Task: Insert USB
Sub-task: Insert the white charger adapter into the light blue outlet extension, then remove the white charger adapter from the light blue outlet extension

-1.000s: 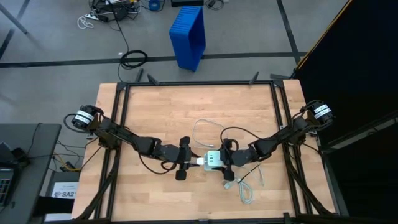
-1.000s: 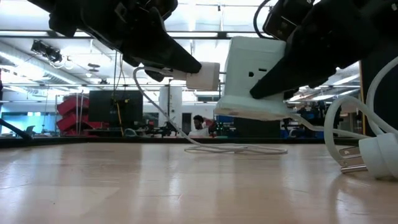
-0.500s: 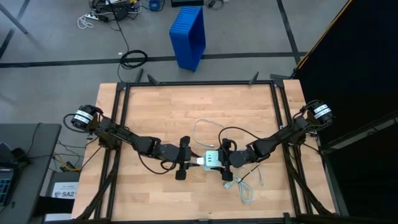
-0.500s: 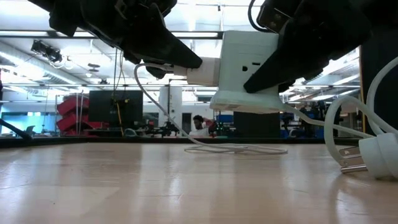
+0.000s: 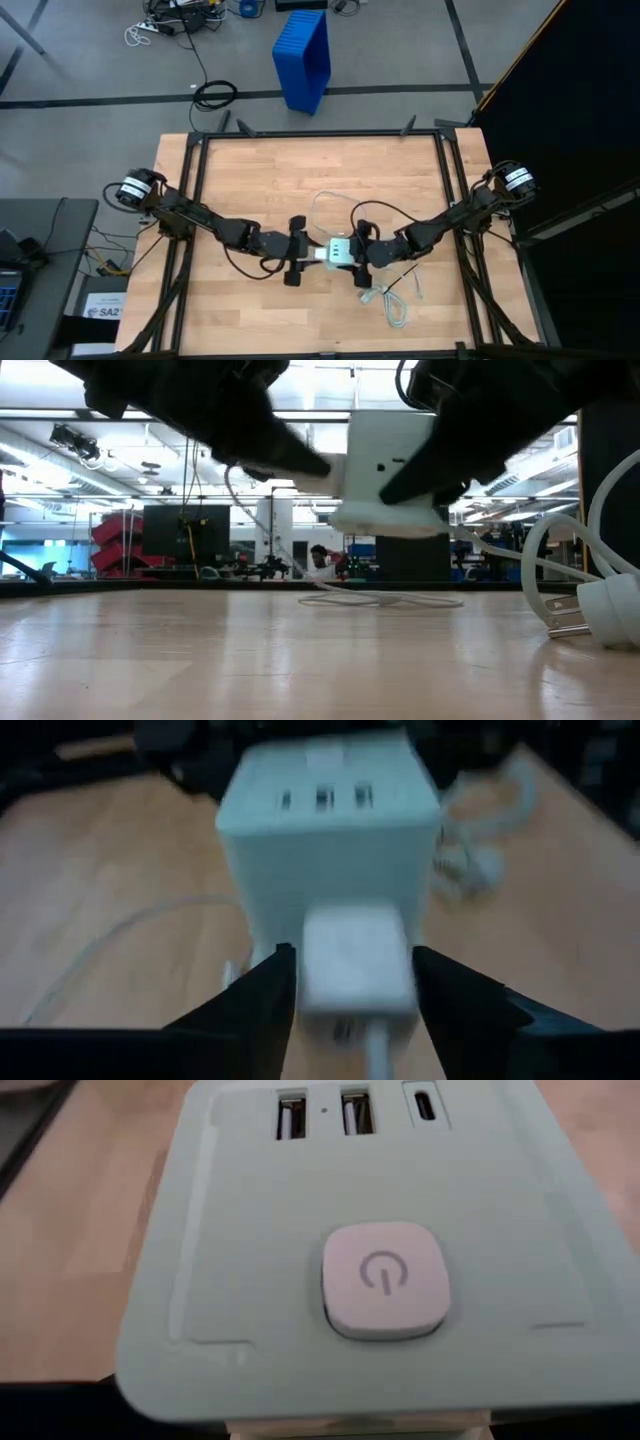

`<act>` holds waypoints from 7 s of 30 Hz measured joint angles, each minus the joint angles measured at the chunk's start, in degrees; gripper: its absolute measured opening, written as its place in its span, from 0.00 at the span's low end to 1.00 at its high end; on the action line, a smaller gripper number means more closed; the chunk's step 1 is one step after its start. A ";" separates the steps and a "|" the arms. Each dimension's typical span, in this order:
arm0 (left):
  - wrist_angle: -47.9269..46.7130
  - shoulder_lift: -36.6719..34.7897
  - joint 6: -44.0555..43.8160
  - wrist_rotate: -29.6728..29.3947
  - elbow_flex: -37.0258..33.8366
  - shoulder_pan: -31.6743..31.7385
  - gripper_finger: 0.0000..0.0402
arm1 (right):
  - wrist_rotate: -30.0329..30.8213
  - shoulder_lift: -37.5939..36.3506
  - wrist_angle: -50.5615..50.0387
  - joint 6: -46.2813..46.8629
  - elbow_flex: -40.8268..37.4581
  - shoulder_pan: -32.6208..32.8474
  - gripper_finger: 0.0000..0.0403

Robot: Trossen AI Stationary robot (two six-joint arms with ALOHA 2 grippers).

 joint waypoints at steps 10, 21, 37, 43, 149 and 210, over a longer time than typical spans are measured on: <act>-7.20 -10.66 -2.51 -1.68 -0.04 -0.96 0.45 | -1.61 0.03 -6.55 5.06 -0.16 0.61 0.71; -6.30 -9.56 -1.90 -3.51 -0.28 -1.53 0.45 | -1.83 0.05 -6.07 8.24 -4.49 0.15 0.71; 6.10 -2.08 3.20 -3.98 -0.28 -1.33 0.45 | -1.63 0.09 -1.90 12.72 -7.39 -0.22 0.88; 7.84 -2.06 3.22 -3.98 -0.28 -1.33 0.45 | -1.53 0.09 -1.54 13.90 -7.39 -0.50 0.92; 3.33 -2.13 1.25 -1.64 -0.31 -1.31 0.45 | 11.11 -11.12 -18.35 15.20 0.42 7.19 0.86; 6.46 3.51 -0.60 1.80 1.66 0.00 0.61 | 3.02 -4.58 6.50 -2.96 -2.29 0.76 0.87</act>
